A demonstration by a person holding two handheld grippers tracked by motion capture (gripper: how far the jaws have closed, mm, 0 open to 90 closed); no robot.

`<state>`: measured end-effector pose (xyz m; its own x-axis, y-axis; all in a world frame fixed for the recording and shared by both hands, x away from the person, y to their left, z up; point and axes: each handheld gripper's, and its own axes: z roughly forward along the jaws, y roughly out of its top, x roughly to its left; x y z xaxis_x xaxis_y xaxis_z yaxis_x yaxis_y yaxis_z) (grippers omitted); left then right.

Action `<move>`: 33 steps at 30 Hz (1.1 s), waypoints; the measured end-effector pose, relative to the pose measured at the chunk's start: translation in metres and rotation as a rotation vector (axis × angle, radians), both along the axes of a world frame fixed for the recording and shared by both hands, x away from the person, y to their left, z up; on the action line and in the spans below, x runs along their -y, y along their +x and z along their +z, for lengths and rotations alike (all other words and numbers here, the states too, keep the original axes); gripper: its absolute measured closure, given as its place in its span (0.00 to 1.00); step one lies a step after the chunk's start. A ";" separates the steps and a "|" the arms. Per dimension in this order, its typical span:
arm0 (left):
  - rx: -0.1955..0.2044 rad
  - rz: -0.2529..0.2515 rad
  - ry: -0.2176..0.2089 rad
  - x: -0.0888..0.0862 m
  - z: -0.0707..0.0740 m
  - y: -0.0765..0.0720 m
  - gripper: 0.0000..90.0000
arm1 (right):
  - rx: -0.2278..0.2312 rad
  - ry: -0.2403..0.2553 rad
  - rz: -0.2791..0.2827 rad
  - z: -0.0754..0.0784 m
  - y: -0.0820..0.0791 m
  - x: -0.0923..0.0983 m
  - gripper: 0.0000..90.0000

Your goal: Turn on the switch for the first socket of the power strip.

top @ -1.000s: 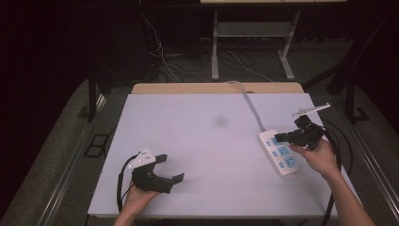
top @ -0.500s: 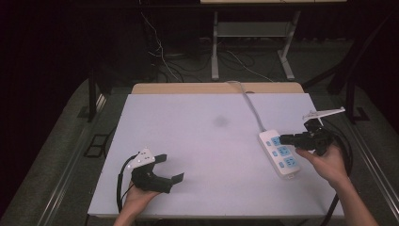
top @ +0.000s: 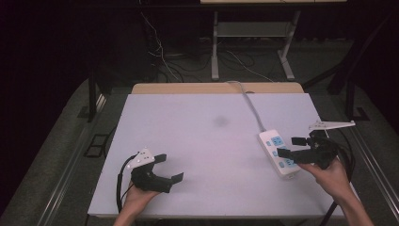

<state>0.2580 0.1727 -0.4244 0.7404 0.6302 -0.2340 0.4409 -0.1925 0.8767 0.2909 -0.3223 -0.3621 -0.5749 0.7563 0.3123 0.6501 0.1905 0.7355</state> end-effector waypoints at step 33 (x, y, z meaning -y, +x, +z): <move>-0.008 -0.008 0.006 0.000 -0.001 0.001 0.00 | 0.029 0.055 0.068 -0.058 -0.053 -0.014 0.00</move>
<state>0.2586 0.1727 -0.4254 0.7436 0.6255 -0.2362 0.4462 -0.2011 0.8720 0.2377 -0.3082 -0.4201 -0.6339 0.6972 0.3348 0.6154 0.1924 0.7644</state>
